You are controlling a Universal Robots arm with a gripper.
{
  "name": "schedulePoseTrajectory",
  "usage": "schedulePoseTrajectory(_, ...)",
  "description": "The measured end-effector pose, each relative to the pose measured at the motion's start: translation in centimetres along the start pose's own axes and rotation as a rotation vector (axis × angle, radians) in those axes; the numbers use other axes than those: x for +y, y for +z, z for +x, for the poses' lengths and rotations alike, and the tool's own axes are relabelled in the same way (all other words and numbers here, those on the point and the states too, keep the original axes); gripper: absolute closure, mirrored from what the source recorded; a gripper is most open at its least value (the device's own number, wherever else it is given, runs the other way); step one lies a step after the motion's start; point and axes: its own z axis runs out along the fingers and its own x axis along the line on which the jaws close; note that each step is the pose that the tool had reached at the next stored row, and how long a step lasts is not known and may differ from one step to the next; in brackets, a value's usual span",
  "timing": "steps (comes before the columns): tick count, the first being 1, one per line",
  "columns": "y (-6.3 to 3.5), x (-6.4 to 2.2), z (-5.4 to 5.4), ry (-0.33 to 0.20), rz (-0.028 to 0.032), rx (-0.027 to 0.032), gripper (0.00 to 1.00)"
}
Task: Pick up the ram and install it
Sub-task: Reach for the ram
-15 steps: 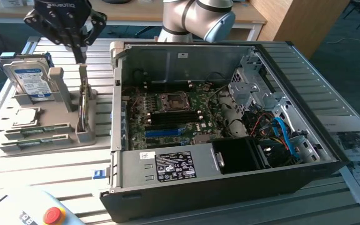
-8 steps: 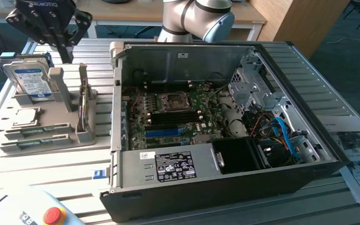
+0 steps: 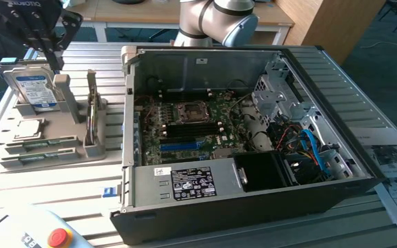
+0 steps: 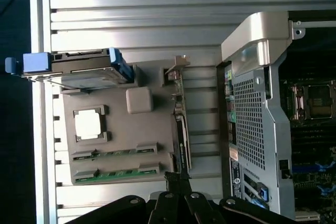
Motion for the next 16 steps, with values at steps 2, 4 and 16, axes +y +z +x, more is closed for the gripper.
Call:
schedulePoseTrajectory(2,-0.02,-0.05,0.7,0.0,0.0001,0.0001,0.89)
schedulePoseTrajectory(4,-0.04,-0.1,1.4,0.0,0.0001,0.0,0.89)
schedulePoseTrajectory(16,-0.14,-0.4,5.4,0.0,0.0,-0.0001,0.89)
